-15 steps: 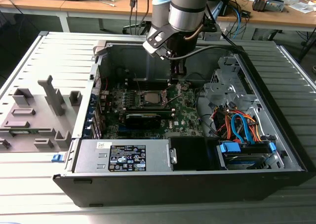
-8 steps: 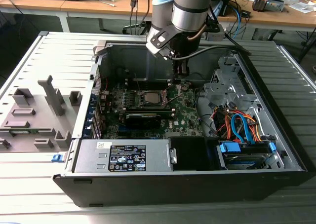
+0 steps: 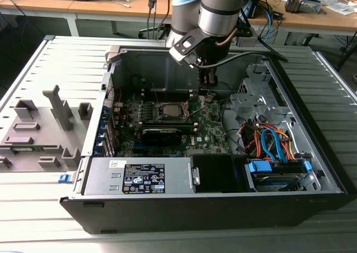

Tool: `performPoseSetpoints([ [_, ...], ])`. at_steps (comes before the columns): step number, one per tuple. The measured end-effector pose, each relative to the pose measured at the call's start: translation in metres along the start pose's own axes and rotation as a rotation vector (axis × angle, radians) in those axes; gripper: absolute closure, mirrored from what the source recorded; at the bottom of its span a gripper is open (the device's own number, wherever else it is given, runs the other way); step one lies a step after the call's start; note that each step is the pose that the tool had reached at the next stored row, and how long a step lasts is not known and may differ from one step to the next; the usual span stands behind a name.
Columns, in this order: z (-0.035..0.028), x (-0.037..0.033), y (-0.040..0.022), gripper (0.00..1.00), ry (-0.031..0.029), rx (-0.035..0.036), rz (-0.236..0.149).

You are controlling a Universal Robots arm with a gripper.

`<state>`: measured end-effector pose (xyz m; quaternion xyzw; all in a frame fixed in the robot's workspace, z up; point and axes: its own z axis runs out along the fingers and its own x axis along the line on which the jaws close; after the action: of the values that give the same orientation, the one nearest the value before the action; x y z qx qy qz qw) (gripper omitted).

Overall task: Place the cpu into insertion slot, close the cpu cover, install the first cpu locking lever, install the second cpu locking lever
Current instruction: 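Close the cpu cover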

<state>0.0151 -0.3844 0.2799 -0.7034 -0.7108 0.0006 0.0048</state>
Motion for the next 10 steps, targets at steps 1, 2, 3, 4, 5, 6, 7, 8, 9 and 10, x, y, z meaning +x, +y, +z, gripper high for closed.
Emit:
performPoseSetpoints([
  [1,0.0000,0.0000,0.0009,0.89,0.0000,0.0001,0.000],
  [2,0.0001,0.0000,0.0015,0.89,0.0000,0.0002,0.000],
  [3,0.0001,0.0000,0.0025,0.89,0.0000,0.0000,0.000],
  [4,0.0001,0.0000,0.0033,0.89,0.0000,0.0000,0.000],
  [5,0.0001,-0.0001,0.0043,0.89,0.0000,0.0001,0.000],
  [6,0.0002,0.0000,0.0052,0.89,0.0001,0.0000,0.000],
  [7,0.0002,-0.0001,0.0063,0.89,0.0000,0.0001,0.000],
  [8,0.0003,-0.0001,0.0070,0.89,0.0000,0.0001,0.000],
  [9,0.0004,-0.0001,0.0078,0.89,0.0000,0.0001,0.000],
  [10,0.0004,-0.0001,0.0088,0.89,0.0000,0.0002,0.000],
])
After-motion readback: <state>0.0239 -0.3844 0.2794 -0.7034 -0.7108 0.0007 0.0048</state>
